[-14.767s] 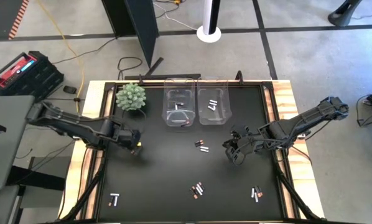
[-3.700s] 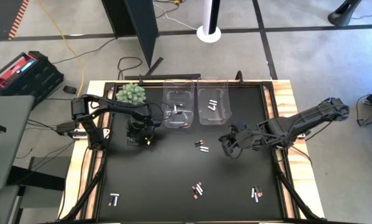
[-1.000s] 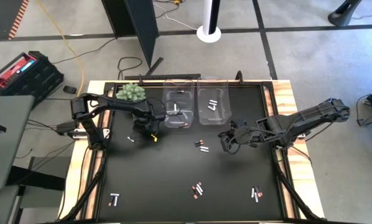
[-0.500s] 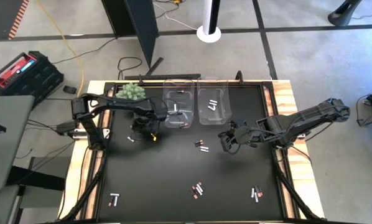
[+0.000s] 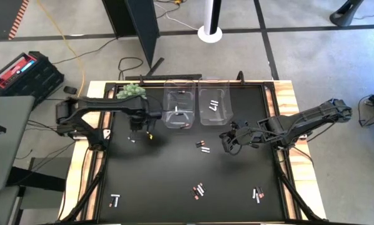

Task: Sort batteries
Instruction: Put the white battery into the right transparent bin

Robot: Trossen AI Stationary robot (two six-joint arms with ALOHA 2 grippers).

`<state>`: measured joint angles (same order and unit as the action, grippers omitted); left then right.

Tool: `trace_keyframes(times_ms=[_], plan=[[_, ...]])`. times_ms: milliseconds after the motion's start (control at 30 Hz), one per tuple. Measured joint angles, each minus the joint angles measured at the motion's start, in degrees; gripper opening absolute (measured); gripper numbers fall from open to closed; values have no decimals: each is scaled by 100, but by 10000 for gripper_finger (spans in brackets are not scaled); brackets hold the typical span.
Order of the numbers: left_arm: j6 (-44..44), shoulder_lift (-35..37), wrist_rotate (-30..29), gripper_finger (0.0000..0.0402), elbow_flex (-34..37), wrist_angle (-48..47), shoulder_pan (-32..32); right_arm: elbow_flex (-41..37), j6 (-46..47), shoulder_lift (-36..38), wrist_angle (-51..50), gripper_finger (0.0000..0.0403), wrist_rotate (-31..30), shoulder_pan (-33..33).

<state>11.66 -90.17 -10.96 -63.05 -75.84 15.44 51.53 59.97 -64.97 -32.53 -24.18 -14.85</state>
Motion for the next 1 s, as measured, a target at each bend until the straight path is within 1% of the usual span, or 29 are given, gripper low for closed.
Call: trace_keyframes(times_ms=[133, 233, 300, 400, 500, 600, 700, 867, 1000], plan=[[-193, 544, 21, 22, -39, 18, 0, 0, -3, 0, 0, 82, 0, 0], [-311, 806, 71, 22, -270, 193, 0, 0, -25, 0, 0, 82, 0, 0], [-351, 882, 187, 22, -508, 462, 0, 0, -44, 1, 0, 82, 2, 0], [-350, 896, 212, 22, -958, 1033, 0, 0, -46, 0, 0, 82, 0, 0], [-186, 764, 213, 22, -1442, 1748, 0, 0, -46, 2, 0, 82, 2, 0], [92, 444, 215, 22, -2005, 2393, 0, 0, -46, 1, 0, 82, 2, 0], [357, -57, 214, 22, -2707, 2872, 35, 0, -46, 1, 0, 82, 2, 0], [708, -1258, 220, 22, -4106, 3155, 236, 0, -45, 2, 4, 82, 2, 0], [757, -2300, 363, 22, -5269, 3312, 443, 0, -44, 2, 4, 82, 2, 0]])
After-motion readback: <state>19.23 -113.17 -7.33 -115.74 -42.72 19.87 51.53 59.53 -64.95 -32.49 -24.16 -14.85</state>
